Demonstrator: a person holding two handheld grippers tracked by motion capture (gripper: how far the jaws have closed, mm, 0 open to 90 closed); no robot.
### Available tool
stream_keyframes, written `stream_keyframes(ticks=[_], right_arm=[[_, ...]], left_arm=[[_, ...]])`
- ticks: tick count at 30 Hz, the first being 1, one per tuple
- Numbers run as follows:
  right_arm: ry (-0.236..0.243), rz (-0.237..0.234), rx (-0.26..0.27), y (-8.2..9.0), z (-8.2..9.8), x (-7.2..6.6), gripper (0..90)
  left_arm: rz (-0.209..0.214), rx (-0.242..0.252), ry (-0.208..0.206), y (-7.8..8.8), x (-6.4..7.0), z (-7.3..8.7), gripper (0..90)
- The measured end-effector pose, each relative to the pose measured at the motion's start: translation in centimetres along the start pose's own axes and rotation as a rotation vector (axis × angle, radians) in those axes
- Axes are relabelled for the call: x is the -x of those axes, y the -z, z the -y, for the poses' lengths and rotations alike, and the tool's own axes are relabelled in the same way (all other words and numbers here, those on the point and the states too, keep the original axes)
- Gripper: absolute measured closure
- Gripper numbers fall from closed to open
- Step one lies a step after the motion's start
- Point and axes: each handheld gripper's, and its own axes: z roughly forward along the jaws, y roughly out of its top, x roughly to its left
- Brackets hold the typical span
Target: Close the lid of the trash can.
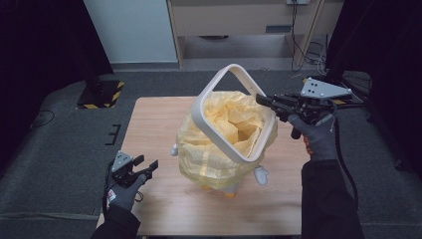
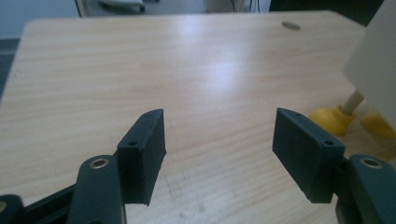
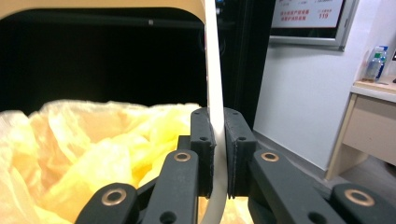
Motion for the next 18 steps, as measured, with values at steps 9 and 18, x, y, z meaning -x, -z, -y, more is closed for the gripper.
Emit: stream_keyframes(ticks=[9,18], right_arm=[[0.079,0.033,-0.069,-1.7,0.2,-0.5,83.5],[0.124,0.053,-0.082,-2.7,0.3,-0.3,82.7]], left_arm=[[0.004,0.049,0.016,0.6,0.1,-0.5,34.3],[0.013,0.122,0.032,1.6,0.5,-1.8,34.4]])
